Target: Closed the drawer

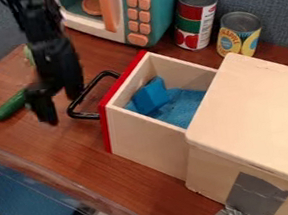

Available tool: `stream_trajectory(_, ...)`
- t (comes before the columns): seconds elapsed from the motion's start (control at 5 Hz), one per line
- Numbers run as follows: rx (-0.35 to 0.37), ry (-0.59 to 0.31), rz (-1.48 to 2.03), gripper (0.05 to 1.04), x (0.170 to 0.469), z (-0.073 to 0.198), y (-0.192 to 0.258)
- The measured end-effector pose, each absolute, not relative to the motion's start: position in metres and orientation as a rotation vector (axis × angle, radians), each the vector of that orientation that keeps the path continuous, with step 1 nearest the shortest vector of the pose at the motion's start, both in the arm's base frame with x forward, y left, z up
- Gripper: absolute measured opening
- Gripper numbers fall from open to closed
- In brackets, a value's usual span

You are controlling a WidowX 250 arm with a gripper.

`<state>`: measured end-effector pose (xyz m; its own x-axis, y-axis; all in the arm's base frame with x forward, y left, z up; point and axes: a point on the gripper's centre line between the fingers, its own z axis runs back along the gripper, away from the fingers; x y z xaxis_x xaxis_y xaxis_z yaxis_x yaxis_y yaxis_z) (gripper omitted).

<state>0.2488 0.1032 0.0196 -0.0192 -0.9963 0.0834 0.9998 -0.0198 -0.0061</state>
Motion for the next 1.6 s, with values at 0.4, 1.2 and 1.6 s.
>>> stream_trajectory(0.4,-0.079,-0.088,-1.558,1.001,0.251,0.015,0.083)
stream_trajectory(1.2,-0.169,-0.13,-1.55,1.001,0.263,0.011,0.004)
stream_trajectory(1.6,-0.21,-0.127,-1.537,1.001,0.257,0.008,-0.026)
